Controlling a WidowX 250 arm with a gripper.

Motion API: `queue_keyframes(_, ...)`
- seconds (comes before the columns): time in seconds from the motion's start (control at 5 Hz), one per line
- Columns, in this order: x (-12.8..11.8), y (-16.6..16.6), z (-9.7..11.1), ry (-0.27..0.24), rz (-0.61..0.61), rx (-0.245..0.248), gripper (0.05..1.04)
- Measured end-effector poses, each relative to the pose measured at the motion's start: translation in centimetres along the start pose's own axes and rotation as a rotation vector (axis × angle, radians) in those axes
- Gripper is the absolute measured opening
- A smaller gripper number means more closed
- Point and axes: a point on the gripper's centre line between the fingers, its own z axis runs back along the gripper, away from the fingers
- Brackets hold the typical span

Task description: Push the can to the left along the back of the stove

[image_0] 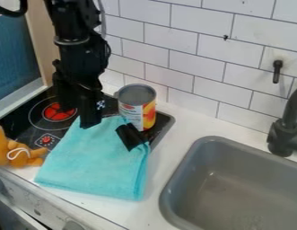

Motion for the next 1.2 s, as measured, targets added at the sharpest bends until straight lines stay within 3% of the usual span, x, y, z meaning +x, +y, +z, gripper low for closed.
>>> queue_keyframes(0.2,-0.2,-0.2,-0.8,0.026,0.002,-0.016,1.005)
queue_keyframes(0.4,1.8,-4.1,-1.9,-0.023,-0.097,0.004,1.005)
queue_keyframes(0.6,4.1,-8.9,-1.1,-0.04,-0.185,-0.03,1.005)
queue_keyframes(0.8,6.0,-10.5,0.3,-0.07,-0.211,-0.047,1.005)
queue_keyframes(1.2,9.6,-10.6,-1.1,-0.122,-0.18,-0.028,1.005)
